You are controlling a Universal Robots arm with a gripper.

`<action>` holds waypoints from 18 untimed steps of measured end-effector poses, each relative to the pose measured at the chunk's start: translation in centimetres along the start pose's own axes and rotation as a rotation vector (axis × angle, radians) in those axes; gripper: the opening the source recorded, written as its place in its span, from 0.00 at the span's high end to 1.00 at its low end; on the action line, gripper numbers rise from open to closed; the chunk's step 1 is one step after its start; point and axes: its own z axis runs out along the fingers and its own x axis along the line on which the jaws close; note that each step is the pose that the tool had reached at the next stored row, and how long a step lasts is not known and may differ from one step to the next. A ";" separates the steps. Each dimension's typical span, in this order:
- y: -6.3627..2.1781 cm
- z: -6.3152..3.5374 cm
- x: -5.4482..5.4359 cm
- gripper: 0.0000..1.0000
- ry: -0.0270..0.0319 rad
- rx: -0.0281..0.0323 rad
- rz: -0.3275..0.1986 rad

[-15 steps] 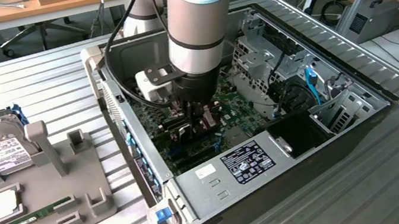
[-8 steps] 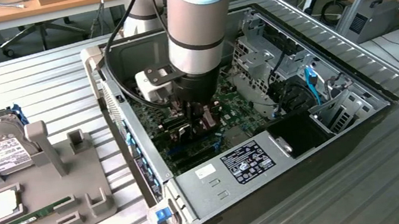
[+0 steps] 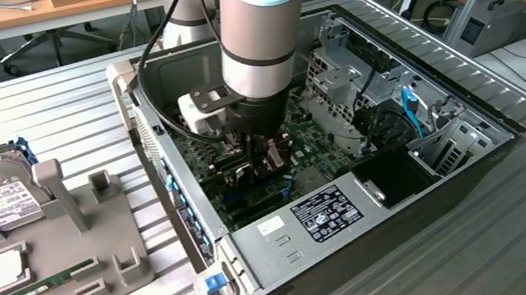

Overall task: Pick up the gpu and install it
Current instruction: 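Insert the gpu into the slot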

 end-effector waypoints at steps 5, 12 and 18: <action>0.00 0.00 0.0 0.73 0.0000 0.0000 0.000; 0.00 0.00 0.0 0.73 0.0001 0.0000 0.000; 0.01 0.03 -0.2 0.73 0.0002 0.0000 0.000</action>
